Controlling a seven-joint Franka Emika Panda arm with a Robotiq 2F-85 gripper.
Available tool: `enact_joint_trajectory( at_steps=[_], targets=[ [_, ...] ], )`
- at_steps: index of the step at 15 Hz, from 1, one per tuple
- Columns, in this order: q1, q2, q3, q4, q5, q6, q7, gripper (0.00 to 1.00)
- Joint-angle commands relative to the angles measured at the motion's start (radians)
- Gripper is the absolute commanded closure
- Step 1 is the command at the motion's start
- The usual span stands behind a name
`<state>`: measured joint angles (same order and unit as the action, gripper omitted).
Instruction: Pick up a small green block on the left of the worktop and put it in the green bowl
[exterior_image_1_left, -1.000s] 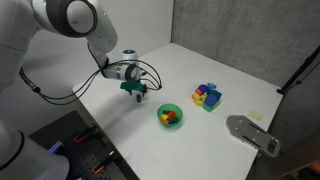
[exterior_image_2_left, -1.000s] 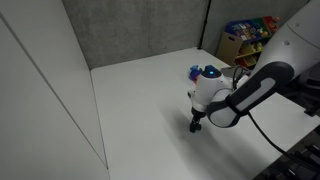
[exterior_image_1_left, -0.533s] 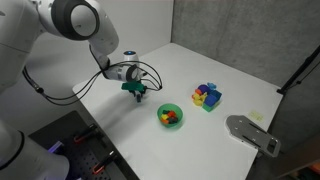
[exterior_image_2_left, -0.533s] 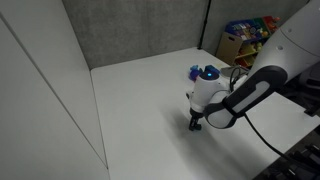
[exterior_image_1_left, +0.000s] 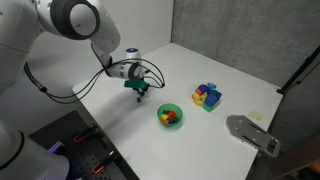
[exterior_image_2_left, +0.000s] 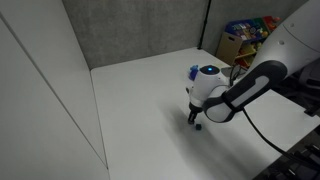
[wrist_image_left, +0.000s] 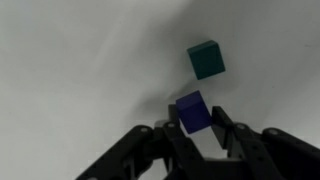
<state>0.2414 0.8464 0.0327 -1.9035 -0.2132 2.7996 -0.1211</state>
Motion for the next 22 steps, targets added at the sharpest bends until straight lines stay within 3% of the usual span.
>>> enact_joint_trajectory(
  at_steps=[1,11,21,22],
  targets=[
    [-0.018,-0.059,-0.007,-0.011,-0.001,-0.023,0.013,0.87],
    [-0.118,-0.225,-0.080,-0.074,0.010,-0.054,0.047,0.87],
    [-0.232,-0.434,-0.179,-0.262,0.004,-0.120,0.095,0.87],
    [-0.241,-0.446,-0.181,-0.276,0.007,-0.128,0.093,0.54]
  ],
)
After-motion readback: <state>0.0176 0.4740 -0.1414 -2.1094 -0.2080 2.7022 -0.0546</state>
